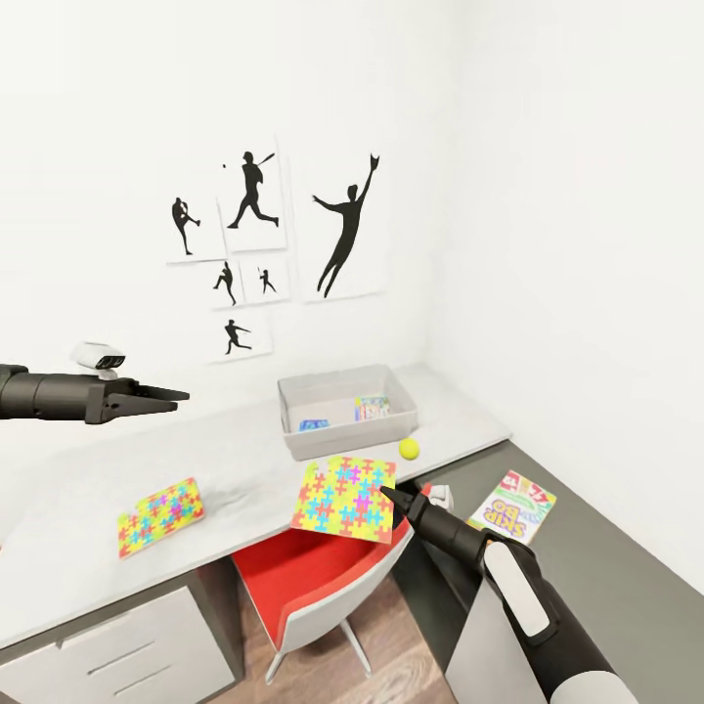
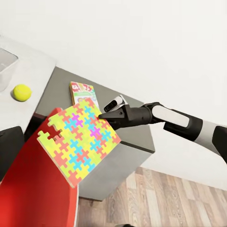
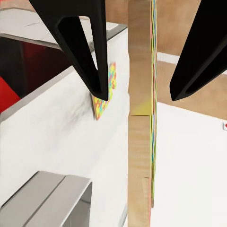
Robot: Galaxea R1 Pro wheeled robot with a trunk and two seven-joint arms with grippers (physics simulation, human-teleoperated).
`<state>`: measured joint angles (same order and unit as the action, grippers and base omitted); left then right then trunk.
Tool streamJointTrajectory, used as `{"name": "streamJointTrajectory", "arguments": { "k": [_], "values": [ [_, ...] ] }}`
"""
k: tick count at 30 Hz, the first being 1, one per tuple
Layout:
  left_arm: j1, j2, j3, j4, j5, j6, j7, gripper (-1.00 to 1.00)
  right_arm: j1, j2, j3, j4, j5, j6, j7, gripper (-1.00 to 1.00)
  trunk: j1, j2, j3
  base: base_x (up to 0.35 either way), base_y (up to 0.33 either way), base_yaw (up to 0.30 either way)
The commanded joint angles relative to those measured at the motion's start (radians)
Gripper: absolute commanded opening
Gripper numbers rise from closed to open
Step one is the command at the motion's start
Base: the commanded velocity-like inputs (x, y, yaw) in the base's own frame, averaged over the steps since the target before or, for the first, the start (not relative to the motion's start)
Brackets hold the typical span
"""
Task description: Put all the toys in the child's room - the three board games (two on the bed and one on the table), the two jigsaw puzzles on the table, and the tennis ball on the table - inside the toy box on the table in the child's room.
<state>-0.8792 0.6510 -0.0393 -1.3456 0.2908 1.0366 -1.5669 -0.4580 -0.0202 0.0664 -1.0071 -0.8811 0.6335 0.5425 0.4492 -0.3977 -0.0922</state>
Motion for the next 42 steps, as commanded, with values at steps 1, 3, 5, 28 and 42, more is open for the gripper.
{"name": "streamJointTrajectory", "arguments": {
  "k": [1,3,5,28,42],
  "values": [
    [-0.001,0.001,-0.002,0.000,0.001,0.011,-0.004,1.00,-0.001,-0.001,0.001,0.000,-0.006,0.005,-0.001,-1.00,0.001,-0.002,-0.002,0.039,0.001,0.000],
    [-0.001,0.001,-0.002,0.000,0.001,0.011,-0.004,1.00,-0.001,-0.001,0.001,-0.001,-0.006,0.005,-0.001,-1.00,0.001,-0.002,-0.002,0.022,0.000,0.000],
    [-0.001,0.001,-0.002,0.000,0.001,0.011,-0.004,1.00,-0.001,-0.002,0.000,-0.001,-0.008,0.007,0.002,-1.00,0.001,-0.002,-0.002,0.010,0.000,0.000],
    [-0.001,0.000,0.004,0.000,-0.001,0.011,-0.004,1.00,-0.295,-0.001,-0.074,-0.031,-0.102,0.276,-0.233,-1.00,0.001,-0.002,-0.002,0.008,0.005,0.000],
    [-0.001,0.001,0.004,0.001,-0.001,0.011,-0.004,1.00,-0.335,-0.005,-0.075,0.083,-0.111,0.256,-0.287,-1.00,0.001,-0.002,-0.002,0.048,0.029,0.009]
  ]
}}
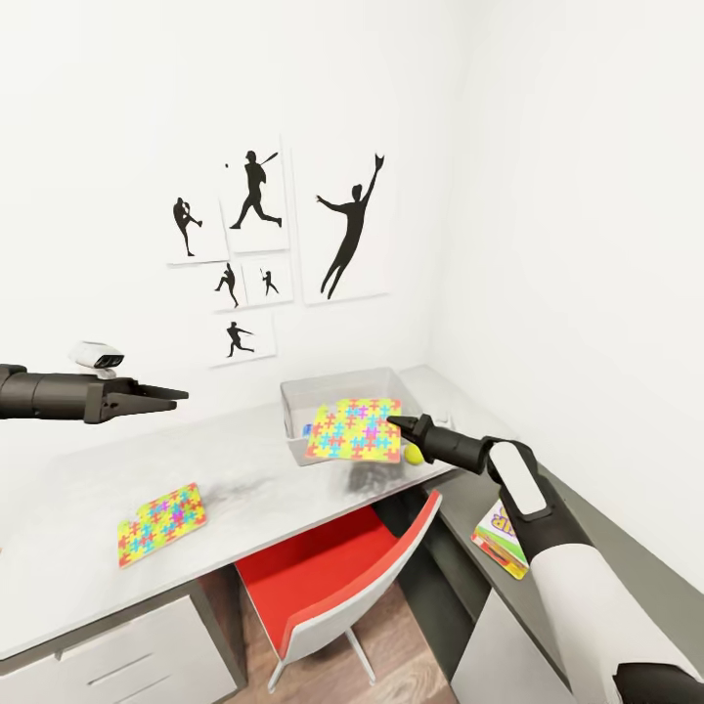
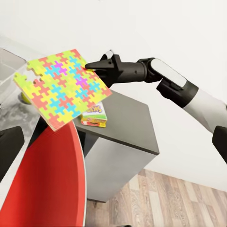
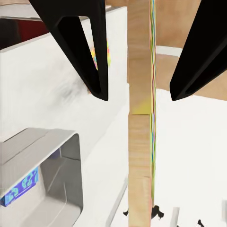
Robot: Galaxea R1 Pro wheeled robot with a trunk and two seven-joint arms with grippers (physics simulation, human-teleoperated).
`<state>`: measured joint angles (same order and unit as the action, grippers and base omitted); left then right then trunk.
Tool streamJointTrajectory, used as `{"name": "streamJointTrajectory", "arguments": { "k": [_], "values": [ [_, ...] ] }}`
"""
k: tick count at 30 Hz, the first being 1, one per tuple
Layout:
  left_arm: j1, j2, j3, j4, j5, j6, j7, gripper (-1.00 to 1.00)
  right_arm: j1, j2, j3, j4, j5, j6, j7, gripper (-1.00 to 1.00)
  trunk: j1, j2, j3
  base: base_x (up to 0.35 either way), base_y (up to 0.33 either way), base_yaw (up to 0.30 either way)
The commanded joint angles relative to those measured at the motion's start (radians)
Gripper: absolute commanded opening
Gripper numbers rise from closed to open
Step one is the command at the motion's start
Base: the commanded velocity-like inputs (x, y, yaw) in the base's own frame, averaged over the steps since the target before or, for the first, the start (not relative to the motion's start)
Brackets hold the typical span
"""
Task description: Put all the toys in the child's room - the three board games (two on the bed and one on the table), the two jigsaw puzzles on the table, and the tennis ball on the table - inside the toy box on the table in the child's room.
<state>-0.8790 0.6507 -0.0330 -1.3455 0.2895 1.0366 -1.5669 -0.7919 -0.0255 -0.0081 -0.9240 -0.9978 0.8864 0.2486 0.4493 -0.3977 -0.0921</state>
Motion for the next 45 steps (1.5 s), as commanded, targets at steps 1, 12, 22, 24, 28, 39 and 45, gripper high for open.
{"name": "streamJointTrajectory", "arguments": {
  "k": [1,12,22,24,28,39,45],
  "values": [
    [-0.002,0.001,-0.002,0.001,0.001,0.011,-0.004,1.00,-0.001,-0.002,-0.001,0.000,0.005,0.003,0.006,-1.00,0.001,-0.002,-0.002,0.002,0.001,0.132],
    [-0.002,0.000,0.017,0.012,0.001,0.011,-0.004,1.00,-0.018,-0.011,-0.001,-0.001,0.002,-0.001,0.006,-1.00,0.001,-0.002,0.002,0.049,0.020,0.217],
    [-0.001,0.000,0.021,0.012,0.002,0.011,-0.004,1.00,-0.027,-0.011,-0.001,-0.001,0.002,-0.001,0.006,-1.00,0.001,-0.002,0.002,0.048,0.002,0.017],
    [-0.001,0.000,0.021,0.012,0.002,0.011,-0.004,1.00,-0.027,-0.012,-0.001,-0.001,0.003,-0.001,0.006,-1.00,0.001,-0.002,0.002,0.092,0.008,0.000],
    [-0.001,0.000,0.021,0.012,0.002,0.011,-0.004,1.00,-0.027,-0.013,-0.001,-0.001,0.004,-0.001,0.006,-1.00,0.001,-0.002,0.002,0.032,0.003,0.000],
    [0.000,0.000,0.022,0.012,0.002,0.011,-0.004,1.00,-0.027,-0.013,-0.003,-0.001,0.002,-0.001,0.006,-1.00,0.001,-0.002,0.002,0.135,0.076,0.000],
    [-0.001,0.000,0.022,0.012,0.002,0.011,-0.004,1.00,-0.027,-0.014,-0.003,-0.001,0.003,-0.001,0.006,-1.00,0.001,-0.002,0.004,0.151,0.098,-0.060]
  ]
}}
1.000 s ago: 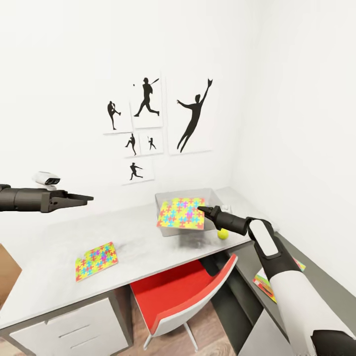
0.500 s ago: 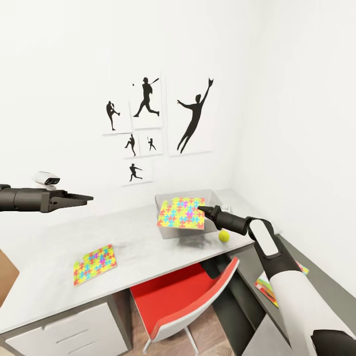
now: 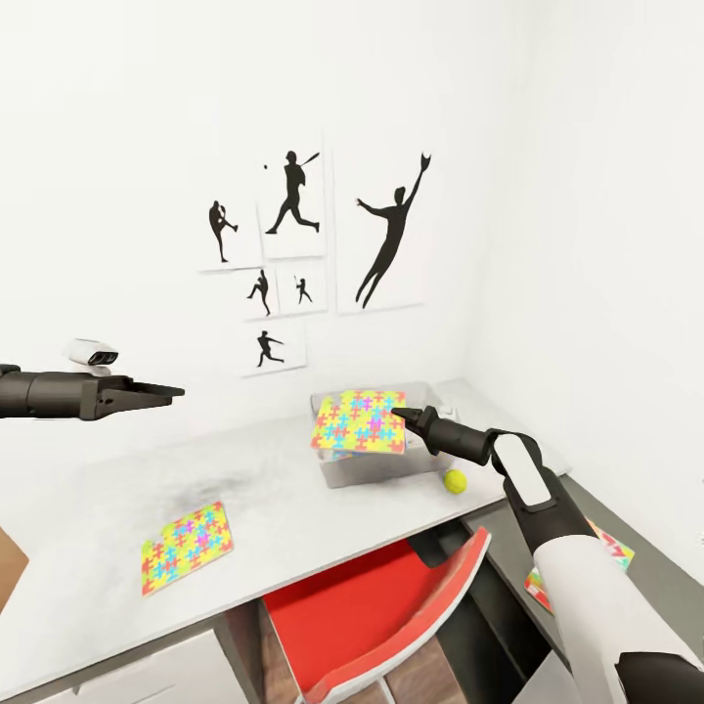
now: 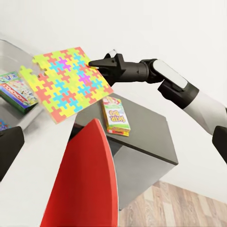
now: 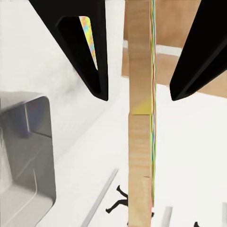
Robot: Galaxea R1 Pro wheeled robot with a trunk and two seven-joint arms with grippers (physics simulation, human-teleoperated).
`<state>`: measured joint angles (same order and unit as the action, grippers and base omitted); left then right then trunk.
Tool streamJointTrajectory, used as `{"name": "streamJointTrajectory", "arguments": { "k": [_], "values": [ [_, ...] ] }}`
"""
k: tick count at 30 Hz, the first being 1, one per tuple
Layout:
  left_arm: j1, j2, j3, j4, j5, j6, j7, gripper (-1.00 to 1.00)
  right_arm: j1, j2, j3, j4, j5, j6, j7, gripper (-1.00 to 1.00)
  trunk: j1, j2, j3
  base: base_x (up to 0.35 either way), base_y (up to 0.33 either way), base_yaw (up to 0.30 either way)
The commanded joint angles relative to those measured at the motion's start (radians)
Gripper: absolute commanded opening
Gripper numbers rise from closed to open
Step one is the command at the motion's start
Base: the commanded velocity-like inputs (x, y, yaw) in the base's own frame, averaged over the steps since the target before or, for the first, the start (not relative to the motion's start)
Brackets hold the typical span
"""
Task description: Put all the toys in the child's room - the three board games (two on the bed and one on the table), the two jigsaw puzzles on the table, and the tennis ball on the table - inside the toy box on the table in the child's room.
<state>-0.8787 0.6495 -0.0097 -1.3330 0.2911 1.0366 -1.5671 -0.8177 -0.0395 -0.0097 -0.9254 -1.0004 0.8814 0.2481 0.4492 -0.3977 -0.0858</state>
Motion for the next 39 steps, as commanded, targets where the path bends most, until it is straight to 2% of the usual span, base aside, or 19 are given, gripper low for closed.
{"name": "streamJointTrajectory", "arguments": {
  "k": [1,12,28,34,37,39],
  "values": [
    [-0.001,0.001,-0.001,0.000,0.000,0.011,-0.004,1.00,-0.001,0.000,-0.001,0.000,0.006,0.004,0.007,-1.00,0.001,-0.002,-0.002,0.058,0.028,-0.177],
    [-0.001,0.001,-0.001,0.000,0.000,0.011,-0.004,1.00,-0.001,0.000,-0.002,0.000,0.006,0.004,0.007,-1.00,0.001,-0.002,0.007,0.046,0.005,-0.188],
    [0.006,-0.001,-0.001,0.000,0.001,0.010,-0.004,1.00,-0.001,0.000,-0.002,0.002,0.008,0.004,0.006,-1.00,0.001,-0.002,0.009,0.033,0.003,0.009],
    [0.049,-0.001,-0.001,-0.001,0.004,0.011,-0.004,1.00,-0.001,-0.001,-0.003,0.002,0.008,0.003,0.006,-1.00,0.001,-0.002,0.010,0.003,0.000,0.110],
    [0.103,0.000,0.001,-0.008,0.007,0.011,-0.004,1.00,-0.001,-0.002,-0.003,0.002,0.008,0.003,0.006,-1.00,0.001,-0.002,0.010,0.000,0.000,0.014],
    [0.121,-0.001,0.001,-0.016,0.016,0.011,-0.004,1.00,-0.001,-0.002,-0.003,0.002,0.008,0.003,0.006,-1.00,0.001,-0.002,0.010,0.000,0.000,0.006]
  ]
}}
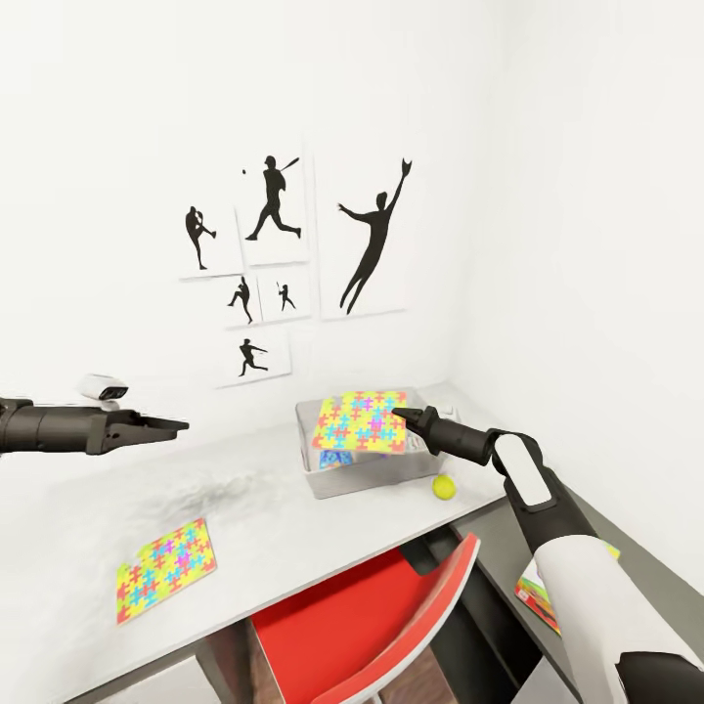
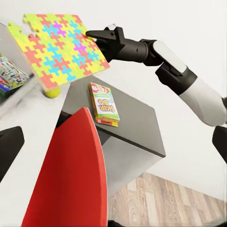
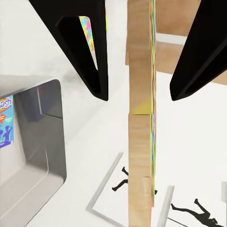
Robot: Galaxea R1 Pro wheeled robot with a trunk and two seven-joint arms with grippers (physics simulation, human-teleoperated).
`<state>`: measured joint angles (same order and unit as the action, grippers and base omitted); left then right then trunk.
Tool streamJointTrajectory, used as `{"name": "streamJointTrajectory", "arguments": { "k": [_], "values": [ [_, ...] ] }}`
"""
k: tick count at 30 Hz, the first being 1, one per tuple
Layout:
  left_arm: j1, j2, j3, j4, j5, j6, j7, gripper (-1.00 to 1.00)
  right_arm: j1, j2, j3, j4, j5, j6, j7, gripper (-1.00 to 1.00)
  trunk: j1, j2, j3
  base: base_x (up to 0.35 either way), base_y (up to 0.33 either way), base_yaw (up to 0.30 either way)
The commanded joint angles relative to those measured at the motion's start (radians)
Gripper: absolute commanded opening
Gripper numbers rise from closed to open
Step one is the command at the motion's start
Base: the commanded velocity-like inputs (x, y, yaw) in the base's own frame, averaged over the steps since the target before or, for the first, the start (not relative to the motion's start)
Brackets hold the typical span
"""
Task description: Put all the toys in the child's room - the three board games (two on the bed and one on the table), the two jigsaw puzzles on the table, and the tennis ball on the table - inside the toy box on the table in the child's room.
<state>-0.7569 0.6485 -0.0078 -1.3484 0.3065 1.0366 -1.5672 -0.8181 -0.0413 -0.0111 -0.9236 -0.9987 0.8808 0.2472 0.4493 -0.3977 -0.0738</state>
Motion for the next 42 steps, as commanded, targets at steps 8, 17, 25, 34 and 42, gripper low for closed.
{"name": "streamJointTrajectory", "arguments": {
  "k": [8,17,25,34,42],
  "values": [
    [0.090,-0.004,-0.007,-0.021,0.029,0.011,-0.004,1.00,-0.001,0.000,-0.036,0.000,0.008,0.004,0.006,-1.00,0.001,-0.002,-0.002,0.000,0.000,0.001],
    [0.115,0.002,0.000,-0.022,0.098,0.010,-0.004,1.00,0.000,0.000,-0.042,0.003,0.009,0.004,0.007,-1.00,0.001,-0.002,-0.002,0.047,0.009,0.000],
    [0.116,0.002,0.000,-0.019,0.100,0.010,-0.004,1.00,0.001,0.000,-0.043,0.003,0.010,0.004,0.007,-1.00,0.001,-0.002,-0.002,0.134,0.003,0.000],
    [0.116,0.001,0.000,-0.016,0.100,0.010,-0.004,1.00,0.000,-0.001,-0.043,0.002,0.011,0.004,0.006,-1.00,0.001,-0.002,-0.002,0.092,-0.036,0.000],
    [0.117,0.001,0.000,-0.015,0.100,0.010,-0.004,1.00,0.000,0.000,-0.043,0.000,0.011,0.004,0.006,-1.00,0.001,-0.002,-0.002,0.073,-0.034,0.000]
  ]
}}
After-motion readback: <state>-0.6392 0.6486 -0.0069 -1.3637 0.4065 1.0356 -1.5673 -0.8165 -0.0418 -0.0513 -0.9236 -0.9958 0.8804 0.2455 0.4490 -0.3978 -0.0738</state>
